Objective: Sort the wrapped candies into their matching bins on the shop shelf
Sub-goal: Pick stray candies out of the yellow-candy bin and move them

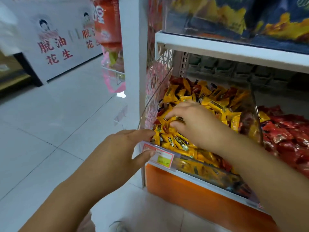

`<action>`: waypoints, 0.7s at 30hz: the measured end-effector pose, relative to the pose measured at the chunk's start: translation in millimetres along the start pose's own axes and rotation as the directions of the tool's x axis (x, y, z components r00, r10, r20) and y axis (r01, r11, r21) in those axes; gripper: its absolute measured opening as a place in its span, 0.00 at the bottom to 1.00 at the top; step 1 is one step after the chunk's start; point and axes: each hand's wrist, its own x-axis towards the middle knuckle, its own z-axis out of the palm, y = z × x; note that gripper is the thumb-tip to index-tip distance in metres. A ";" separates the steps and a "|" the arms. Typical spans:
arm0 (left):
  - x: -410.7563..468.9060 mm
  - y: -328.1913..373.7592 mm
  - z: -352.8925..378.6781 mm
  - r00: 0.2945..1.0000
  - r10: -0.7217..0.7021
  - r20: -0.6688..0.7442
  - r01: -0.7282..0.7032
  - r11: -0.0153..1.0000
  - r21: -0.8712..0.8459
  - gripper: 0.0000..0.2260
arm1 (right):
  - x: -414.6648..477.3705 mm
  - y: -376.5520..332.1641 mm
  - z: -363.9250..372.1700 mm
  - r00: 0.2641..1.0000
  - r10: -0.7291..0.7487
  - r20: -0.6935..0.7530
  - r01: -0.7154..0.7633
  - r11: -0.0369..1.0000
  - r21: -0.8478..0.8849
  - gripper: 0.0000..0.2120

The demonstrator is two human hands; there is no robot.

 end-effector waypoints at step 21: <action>-2.1 0.5 -4.2 0.995 -0.068 0.071 0.066 0.997 0.027 0.23 | 11.2 8.5 17.4 0.926 0.022 0.377 -0.180 0.904 0.388 0.25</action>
